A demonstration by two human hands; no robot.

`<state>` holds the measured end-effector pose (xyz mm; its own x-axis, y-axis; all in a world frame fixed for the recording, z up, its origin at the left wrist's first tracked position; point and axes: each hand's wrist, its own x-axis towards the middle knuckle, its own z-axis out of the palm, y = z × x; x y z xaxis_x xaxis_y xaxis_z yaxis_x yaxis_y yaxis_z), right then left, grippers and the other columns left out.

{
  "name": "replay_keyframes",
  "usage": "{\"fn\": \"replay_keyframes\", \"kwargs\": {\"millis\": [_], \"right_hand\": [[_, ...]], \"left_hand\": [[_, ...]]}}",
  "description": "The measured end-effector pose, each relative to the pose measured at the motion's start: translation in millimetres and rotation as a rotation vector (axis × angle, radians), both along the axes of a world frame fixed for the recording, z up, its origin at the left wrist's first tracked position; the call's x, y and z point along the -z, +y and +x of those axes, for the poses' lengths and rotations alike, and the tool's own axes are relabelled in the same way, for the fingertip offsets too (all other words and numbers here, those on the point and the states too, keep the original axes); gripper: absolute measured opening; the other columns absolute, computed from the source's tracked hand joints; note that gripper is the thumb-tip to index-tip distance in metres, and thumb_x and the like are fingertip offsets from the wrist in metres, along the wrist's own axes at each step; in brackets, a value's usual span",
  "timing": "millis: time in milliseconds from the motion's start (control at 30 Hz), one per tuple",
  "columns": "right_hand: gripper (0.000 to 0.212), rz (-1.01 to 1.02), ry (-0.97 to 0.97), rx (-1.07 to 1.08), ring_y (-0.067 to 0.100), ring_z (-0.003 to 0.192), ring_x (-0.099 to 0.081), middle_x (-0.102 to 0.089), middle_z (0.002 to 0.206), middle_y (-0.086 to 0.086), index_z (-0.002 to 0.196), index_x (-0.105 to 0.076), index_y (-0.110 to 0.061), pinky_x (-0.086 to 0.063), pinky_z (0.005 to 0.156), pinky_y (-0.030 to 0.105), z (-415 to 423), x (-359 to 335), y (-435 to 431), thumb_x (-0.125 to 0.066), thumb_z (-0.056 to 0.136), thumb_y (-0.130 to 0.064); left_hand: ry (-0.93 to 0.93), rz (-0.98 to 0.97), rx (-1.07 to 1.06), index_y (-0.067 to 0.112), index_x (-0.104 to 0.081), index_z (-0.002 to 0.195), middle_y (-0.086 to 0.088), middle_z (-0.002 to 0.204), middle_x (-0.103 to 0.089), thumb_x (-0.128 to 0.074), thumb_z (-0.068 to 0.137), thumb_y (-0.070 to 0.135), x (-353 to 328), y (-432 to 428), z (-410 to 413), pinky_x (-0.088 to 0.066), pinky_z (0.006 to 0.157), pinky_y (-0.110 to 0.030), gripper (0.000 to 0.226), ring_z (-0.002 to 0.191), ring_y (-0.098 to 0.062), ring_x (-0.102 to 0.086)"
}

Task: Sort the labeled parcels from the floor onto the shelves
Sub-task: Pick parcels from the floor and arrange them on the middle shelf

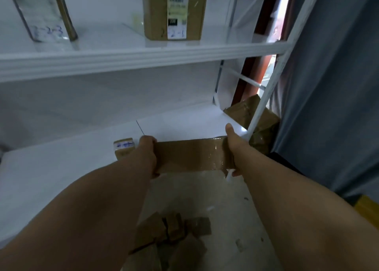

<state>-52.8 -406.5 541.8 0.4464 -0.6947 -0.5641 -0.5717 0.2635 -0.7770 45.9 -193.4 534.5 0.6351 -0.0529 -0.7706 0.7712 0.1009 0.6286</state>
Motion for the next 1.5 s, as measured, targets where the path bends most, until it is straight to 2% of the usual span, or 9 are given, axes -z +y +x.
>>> {"fn": "replay_keyframes", "kwargs": {"millis": [167, 367, 500, 633, 833, 1000, 1167, 1367, 1500], "right_hand": [[0.058, 0.040, -0.272, 0.021, 0.028, 0.091, -0.067, -0.068, 0.102, 0.009, 0.118, -0.060, -0.021, -0.057, 0.074, 0.040, 4.3, -66.8, -19.3, -0.064, 0.080, -0.065], [0.018, -0.015, -0.516, -0.079, 0.025, 0.073, -0.070, -0.077, 0.080, 0.004, 0.098, -0.065, -0.025, -0.054, 0.053, 0.033, 7.3, -107.5, -39.7, -0.056, 0.088, -0.038], [0.049, -0.045, -0.487, -0.135, 0.032, 0.101, -0.065, -0.072, 0.109, 0.005, 0.109, -0.068, -0.027, -0.041, 0.088, 0.054, 15.9, -119.3, -39.4, -0.058, 0.073, -0.059], [0.074, -0.204, -0.514, -0.169, 0.031, 0.096, -0.072, -0.071, 0.112, 0.008, 0.125, -0.059, -0.021, -0.057, 0.088, 0.054, 28.0, -125.0, -31.2, -0.069, 0.065, -0.064], [0.087, -0.391, -0.454, -0.505, 0.029, 0.115, -0.064, -0.065, 0.128, 0.005, 0.126, -0.060, -0.027, -0.049, 0.102, 0.054, 29.0, -141.8, -10.4, -0.073, 0.057, -0.078], [0.103, -0.399, -0.419, -0.854, 0.019, 0.132, -0.044, -0.049, 0.143, -0.003, 0.143, -0.040, -0.042, -0.027, 0.110, 0.048, 29.0, -169.8, 35.4, -0.065, 0.055, -0.089], [0.102, -0.254, -0.497, -0.989, 0.022, 0.120, -0.058, -0.066, 0.125, -0.001, 0.142, -0.033, -0.052, -0.039, 0.108, 0.049, 45.7, -173.8, 70.6, -0.085, 0.056, -0.066], [0.068, -0.184, -0.597, -0.793, 0.023, 0.105, -0.067, -0.077, 0.101, 0.000, 0.121, -0.057, -0.046, -0.049, 0.099, 0.046, 45.7, -166.7, 62.7, -0.081, 0.060, -0.064], [0.049, -0.037, -0.722, -0.567, 0.023, 0.091, -0.067, -0.074, 0.087, 0.005, 0.095, -0.071, -0.025, -0.050, 0.089, 0.039, 42.4, -168.5, 57.3, -0.065, 0.075, -0.069]], "left_hand": [[-0.172, -0.250, 0.074, 0.020, -0.053, 0.107, -0.013, 0.114, -0.051, -0.071, 0.064, 0.029, -53.0, -0.2, 15.5, -0.040, 0.090, -0.052, 0.048, 0.102, -0.038, -0.048], [-0.365, -0.393, 0.377, 0.015, -0.067, 0.116, -0.020, 0.109, -0.072, -0.075, 0.074, 0.024, -93.0, 17.3, 39.1, -0.044, 0.090, -0.070, 0.045, 0.108, -0.044, -0.063], [-0.503, -0.409, 0.493, 0.006, -0.062, 0.120, -0.019, 0.118, -0.067, -0.062, 0.072, 0.004, -116.4, 29.7, 46.0, -0.049, 0.093, -0.058, 0.049, 0.111, -0.038, -0.062], [-0.590, -0.343, 0.526, 0.008, -0.064, 0.108, -0.014, 0.103, -0.072, -0.058, 0.070, 0.001, -143.4, 44.3, 55.0, -0.053, 0.087, -0.050, 0.039, 0.096, -0.031, -0.067], [-0.693, -0.237, 0.703, 0.015, -0.065, 0.109, -0.011, 0.105, -0.072, -0.060, 0.061, -0.001, -189.6, 71.3, 66.5, -0.058, 0.071, -0.042, 0.051, 0.086, -0.028, -0.071], [-0.754, 0.095, 1.030, 0.018, -0.063, 0.117, -0.019, 0.122, -0.065, -0.063, 0.059, 0.006, -224.0, 60.7, 44.3, -0.040, 0.093, -0.048, 0.059, 0.104, -0.033, -0.060], [-0.774, 0.315, 1.215, 0.022, -0.055, 0.133, -0.021, 0.130, -0.061, -0.065, 0.061, 0.008, -240.6, 44.6, 21.4, -0.039, 0.103, -0.055, 0.074, 0.122, -0.041, -0.056], [-0.888, 0.166, 0.792, 0.023, -0.018, 0.156, -0.002, 0.140, -0.048, -0.080, 0.071, 0.013, -223.8, 52.6, 23.8, -0.047, 0.101, -0.052, 0.105, 0.130, -0.026, -0.046], [-0.677, 0.167, 0.940, 0.016, -0.042, 0.145, -0.015, 0.148, -0.044, -0.083, 0.068, 0.036, -208.7, 82.7, 18.7, -0.040, 0.104, -0.062, 0.090, 0.138, -0.036, -0.039]]}}
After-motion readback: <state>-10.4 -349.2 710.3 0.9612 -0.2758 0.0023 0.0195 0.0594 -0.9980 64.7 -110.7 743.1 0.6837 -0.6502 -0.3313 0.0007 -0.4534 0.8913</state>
